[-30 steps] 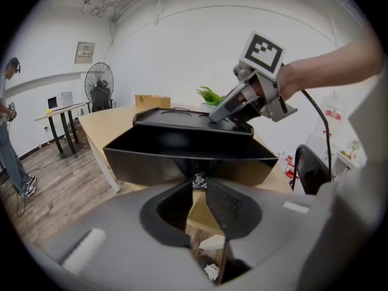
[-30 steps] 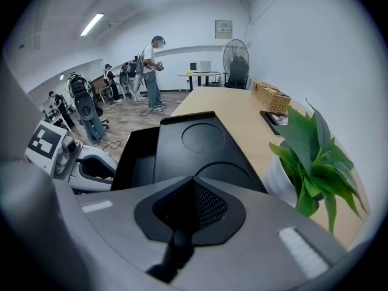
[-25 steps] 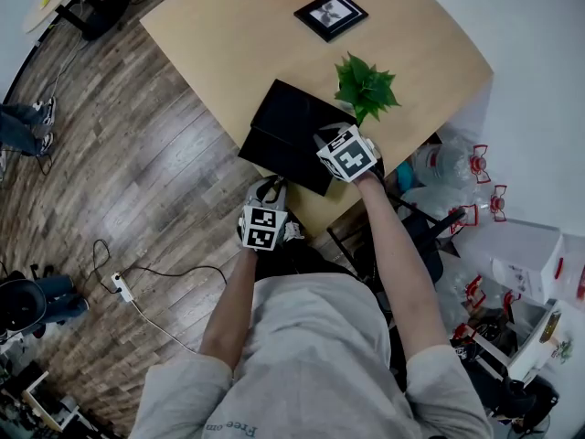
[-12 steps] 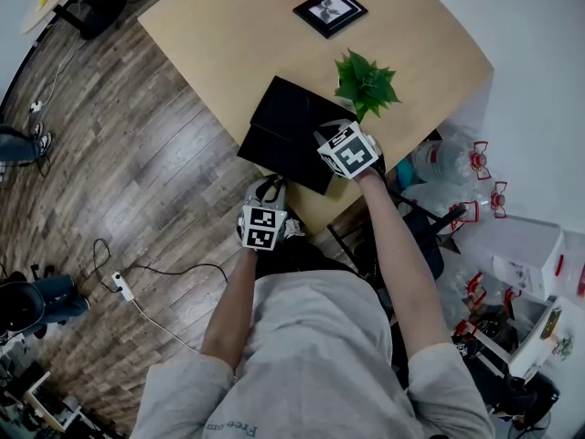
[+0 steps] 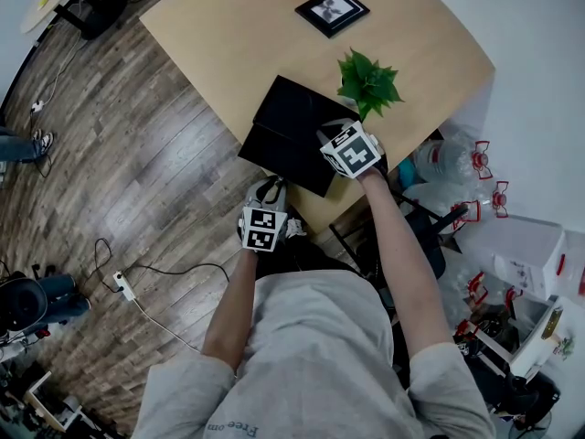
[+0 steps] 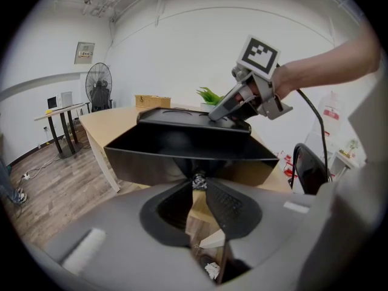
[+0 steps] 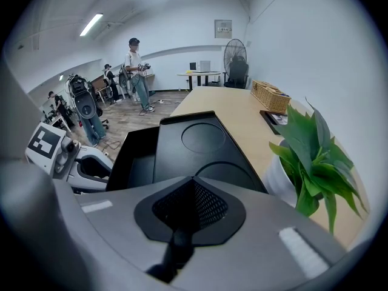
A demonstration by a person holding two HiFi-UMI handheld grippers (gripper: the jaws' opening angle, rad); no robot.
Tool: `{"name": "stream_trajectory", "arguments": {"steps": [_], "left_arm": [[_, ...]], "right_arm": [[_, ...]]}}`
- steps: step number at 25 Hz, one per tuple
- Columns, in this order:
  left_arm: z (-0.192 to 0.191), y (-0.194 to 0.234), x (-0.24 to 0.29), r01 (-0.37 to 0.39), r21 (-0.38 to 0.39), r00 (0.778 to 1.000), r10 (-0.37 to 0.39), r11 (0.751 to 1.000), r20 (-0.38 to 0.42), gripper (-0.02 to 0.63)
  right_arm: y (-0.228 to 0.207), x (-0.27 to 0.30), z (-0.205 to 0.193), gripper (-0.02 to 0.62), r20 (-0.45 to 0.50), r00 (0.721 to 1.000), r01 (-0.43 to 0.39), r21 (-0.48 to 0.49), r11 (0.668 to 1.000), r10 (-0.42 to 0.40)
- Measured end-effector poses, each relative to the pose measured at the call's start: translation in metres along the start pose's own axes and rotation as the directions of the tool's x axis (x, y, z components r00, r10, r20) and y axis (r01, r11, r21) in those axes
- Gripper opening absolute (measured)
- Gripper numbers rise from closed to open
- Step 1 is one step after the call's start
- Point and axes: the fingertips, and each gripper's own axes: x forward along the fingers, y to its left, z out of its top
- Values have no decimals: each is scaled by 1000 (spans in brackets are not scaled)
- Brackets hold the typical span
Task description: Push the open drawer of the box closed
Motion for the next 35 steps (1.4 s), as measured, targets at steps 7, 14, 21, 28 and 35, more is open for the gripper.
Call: {"name": "stream_trajectory", "arguments": {"steps": [7,14,21,28,35], "left_arm": [[-6,-3,-3,-1,-6,1000,1,1000,0,124],[-13,-2,-13,-5,2,1000,5,1000,5,123],[-22,-6,-18,0,-12,1000,-1,1000,-14,123],[-24,-2,-22,1,-16,1000,-1,1000,-7,124],[-23,0,-25,-1,2,1000,1,1000,-8,127]], "right_arm": [[-1,2,0,0,-1,1000,3,2,1000,-3],[0,0,0,0,-3,1000,2,10,1000,-2],[1,0,0,0,-3,1000,5,11,1000,-5],[3,1,0,0,-1,1000,7,19,1000,-7],[5,0,0,0,3,1000,24,12,1000,-24]]}}
